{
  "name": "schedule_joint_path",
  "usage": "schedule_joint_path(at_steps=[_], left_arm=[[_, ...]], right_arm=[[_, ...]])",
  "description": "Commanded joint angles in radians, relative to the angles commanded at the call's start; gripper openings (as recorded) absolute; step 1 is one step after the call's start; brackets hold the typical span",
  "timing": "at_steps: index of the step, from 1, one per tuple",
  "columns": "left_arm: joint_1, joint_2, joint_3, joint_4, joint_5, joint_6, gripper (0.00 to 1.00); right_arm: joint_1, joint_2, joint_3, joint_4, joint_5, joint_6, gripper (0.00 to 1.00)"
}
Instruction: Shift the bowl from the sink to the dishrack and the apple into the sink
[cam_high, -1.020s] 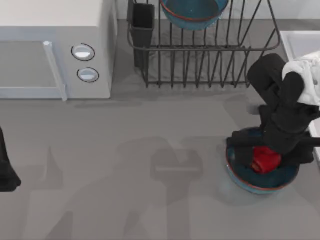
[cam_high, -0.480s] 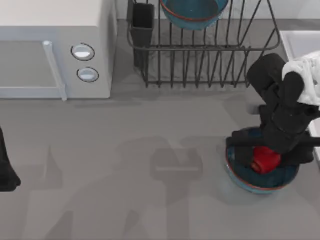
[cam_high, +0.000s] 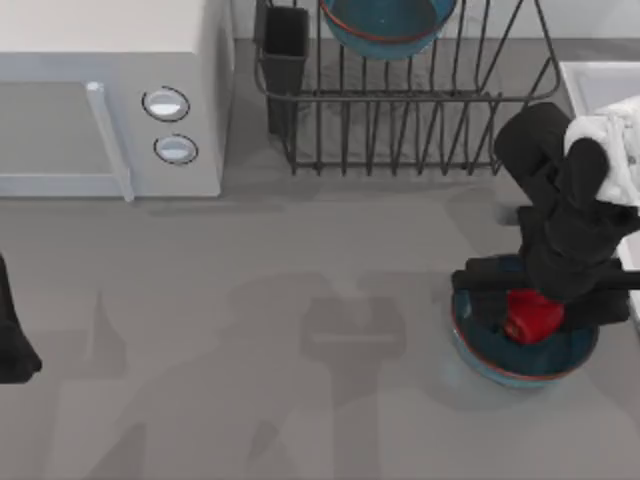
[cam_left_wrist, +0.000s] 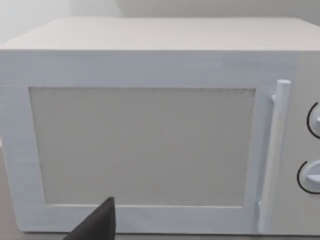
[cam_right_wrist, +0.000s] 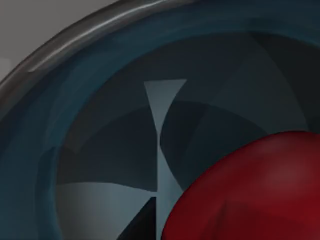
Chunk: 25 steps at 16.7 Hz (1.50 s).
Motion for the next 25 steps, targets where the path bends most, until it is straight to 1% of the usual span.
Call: schedule_joint_path(at_steps=[2, 6, 8, 10, 15, 17, 20, 22, 25], left_arm=[[0.000, 0.000, 0.000, 0.000, 0.000, 0.000, 1.00], [0.000, 0.000, 0.000, 0.000, 0.000, 0.000, 1.00], [0.000, 0.000, 0.000, 0.000, 0.000, 0.000, 1.00], [0.000, 0.000, 0.000, 0.000, 0.000, 0.000, 1.00], [0.000, 0.000, 0.000, 0.000, 0.000, 0.000, 1.00], [0.000, 0.000, 0.000, 0.000, 0.000, 0.000, 1.00], [0.000, 0.000, 0.000, 0.000, 0.000, 0.000, 1.00], [0.000, 0.000, 0.000, 0.000, 0.000, 0.000, 1.00], [0.000, 0.000, 0.000, 0.000, 0.000, 0.000, 1.00]], right_arm=[[0.002, -0.016, 0.047, -0.059, 0.000, -0.001, 0.00], [0.001, -0.070, 0.172, -0.267, -0.002, -0.004, 0.00], [-0.001, -0.099, 0.224, -0.339, -0.002, -0.005, 0.00], [-0.003, -0.116, 0.247, -0.368, 0.000, -0.005, 0.00], [-0.005, -0.114, 0.239, -0.356, -0.007, -0.005, 0.00], [-0.028, -0.121, 0.204, -0.303, -0.034, -0.016, 0.00], [-0.091, -0.140, 0.109, -0.146, -0.104, -0.048, 0.00], [-0.151, -0.155, 0.023, 0.012, -0.164, -0.078, 0.00], [-0.269, -0.177, -0.124, 0.328, -0.263, -0.129, 0.00]])
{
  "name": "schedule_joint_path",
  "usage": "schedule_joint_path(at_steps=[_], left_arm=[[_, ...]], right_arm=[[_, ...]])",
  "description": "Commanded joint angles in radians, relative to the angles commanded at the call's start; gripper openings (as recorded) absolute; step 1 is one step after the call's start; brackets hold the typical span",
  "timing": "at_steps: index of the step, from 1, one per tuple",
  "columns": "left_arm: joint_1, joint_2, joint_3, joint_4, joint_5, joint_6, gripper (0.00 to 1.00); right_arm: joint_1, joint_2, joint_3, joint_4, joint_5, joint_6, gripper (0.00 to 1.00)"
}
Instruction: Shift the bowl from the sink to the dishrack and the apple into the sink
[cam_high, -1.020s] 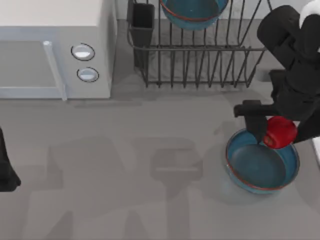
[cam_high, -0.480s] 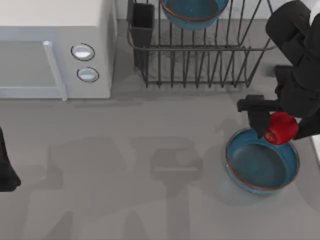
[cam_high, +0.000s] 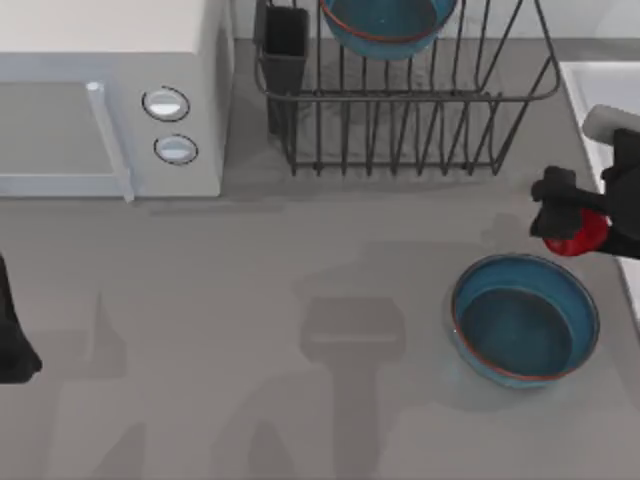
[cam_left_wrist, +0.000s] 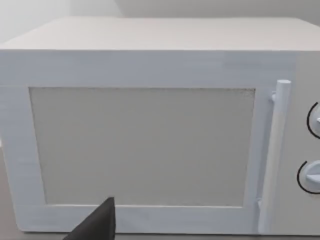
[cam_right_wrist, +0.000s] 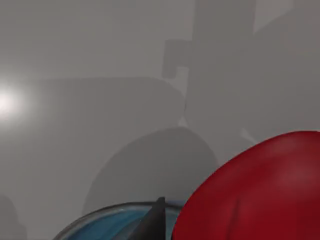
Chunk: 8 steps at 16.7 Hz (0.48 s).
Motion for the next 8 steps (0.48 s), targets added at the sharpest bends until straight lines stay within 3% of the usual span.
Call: schedule_joint_path(at_steps=[8], left_arm=[[0.000, 0.000, 0.000, 0.000, 0.000, 0.000, 1.00]], right_arm=[[-0.398, -0.088, -0.355, 0.959, -0.200, -0.153, 0.00]])
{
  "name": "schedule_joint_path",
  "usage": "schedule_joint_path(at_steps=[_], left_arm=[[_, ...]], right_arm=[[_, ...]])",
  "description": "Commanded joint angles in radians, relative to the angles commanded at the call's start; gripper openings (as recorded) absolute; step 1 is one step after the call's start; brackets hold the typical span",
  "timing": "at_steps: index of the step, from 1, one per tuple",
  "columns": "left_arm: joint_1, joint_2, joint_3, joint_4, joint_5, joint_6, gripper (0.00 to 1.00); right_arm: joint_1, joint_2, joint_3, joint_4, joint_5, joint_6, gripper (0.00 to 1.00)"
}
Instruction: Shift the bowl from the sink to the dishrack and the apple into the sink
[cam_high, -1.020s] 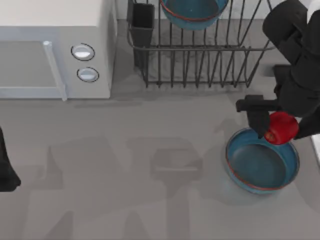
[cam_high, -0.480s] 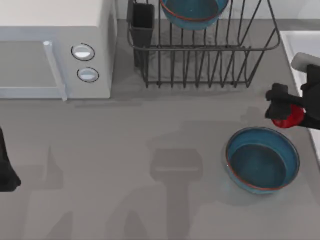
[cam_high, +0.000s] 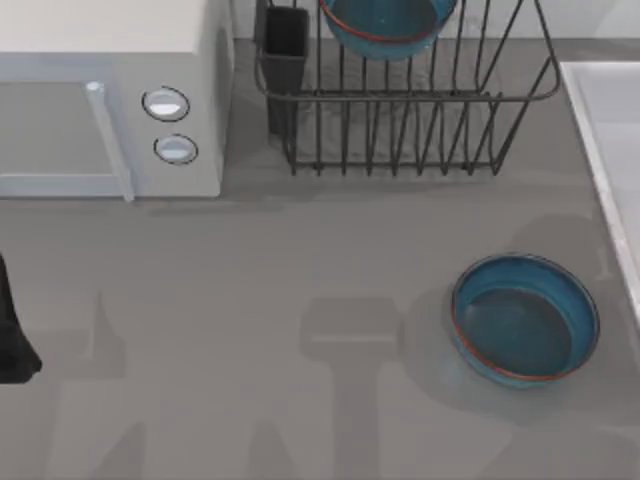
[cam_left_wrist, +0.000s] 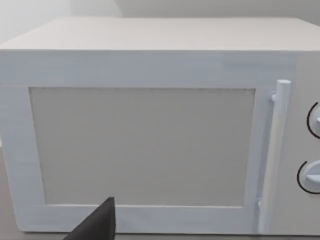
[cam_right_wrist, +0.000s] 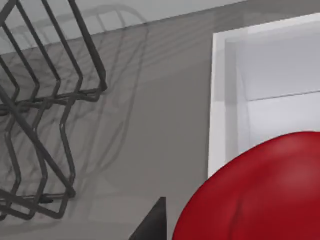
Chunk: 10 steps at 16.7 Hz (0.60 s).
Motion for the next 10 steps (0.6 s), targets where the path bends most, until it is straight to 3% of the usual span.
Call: schedule_joint_path(at_steps=[5, 10], left_arm=[[0.000, 0.000, 0.000, 0.000, 0.000, 0.000, 1.00], [0.000, 0.000, 0.000, 0.000, 0.000, 0.000, 1.00]], right_arm=[[-0.201, -0.084, -0.074, 0.337, -0.039, -0.089, 0.00], [-0.273, -0.130, -0.077, 0.417, -0.044, -0.127, 0.00]])
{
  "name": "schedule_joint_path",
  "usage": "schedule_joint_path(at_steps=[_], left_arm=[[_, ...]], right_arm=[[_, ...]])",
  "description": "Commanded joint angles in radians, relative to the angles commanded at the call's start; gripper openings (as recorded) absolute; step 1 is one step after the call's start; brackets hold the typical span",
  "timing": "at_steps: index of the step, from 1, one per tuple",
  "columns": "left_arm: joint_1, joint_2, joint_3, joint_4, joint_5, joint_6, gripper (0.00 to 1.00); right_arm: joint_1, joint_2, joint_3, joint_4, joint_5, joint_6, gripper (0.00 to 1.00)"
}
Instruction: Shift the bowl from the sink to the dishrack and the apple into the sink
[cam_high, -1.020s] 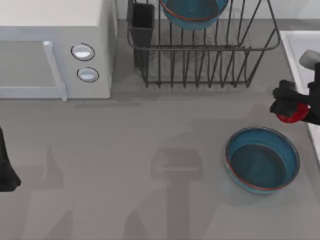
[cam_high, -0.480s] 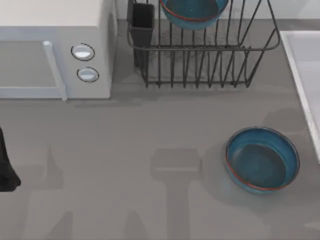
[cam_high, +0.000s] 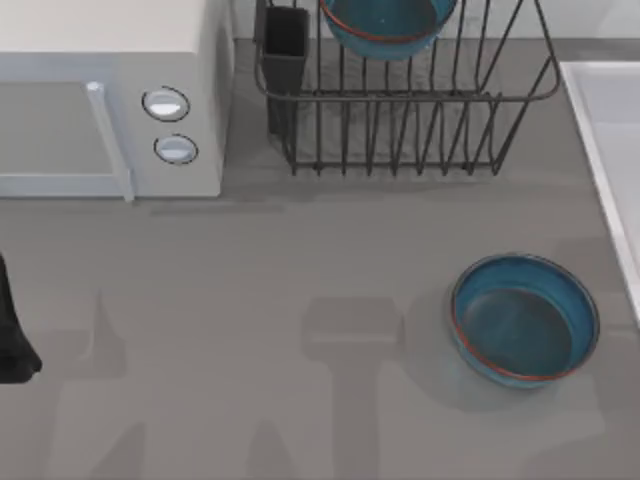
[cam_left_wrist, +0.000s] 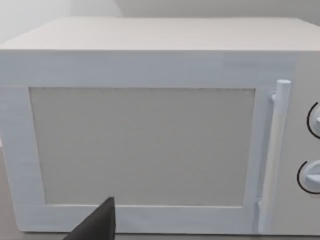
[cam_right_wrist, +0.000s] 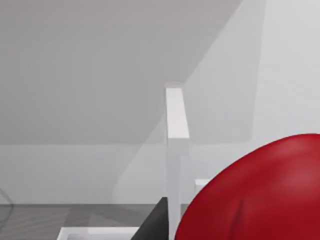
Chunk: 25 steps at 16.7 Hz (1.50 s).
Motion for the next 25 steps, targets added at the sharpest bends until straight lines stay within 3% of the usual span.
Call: schedule_joint_path(at_steps=[7, 10, 18, 25], left_arm=[[0.000, 0.000, 0.000, 0.000, 0.000, 0.000, 1.00], [0.000, 0.000, 0.000, 0.000, 0.000, 0.000, 1.00], [0.000, 0.000, 0.000, 0.000, 0.000, 0.000, 1.00], [0.000, 0.000, 0.000, 0.000, 0.000, 0.000, 1.00]], right_arm=[[0.002, 0.040, -0.001, 0.035, 0.000, 0.003, 0.00], [-0.001, 0.167, -0.015, 0.167, -0.003, 0.003, 0.00], [-0.003, 0.638, -0.090, 0.735, 0.004, -0.001, 0.00], [-0.002, 0.724, -0.106, 0.828, 0.009, -0.004, 0.00]])
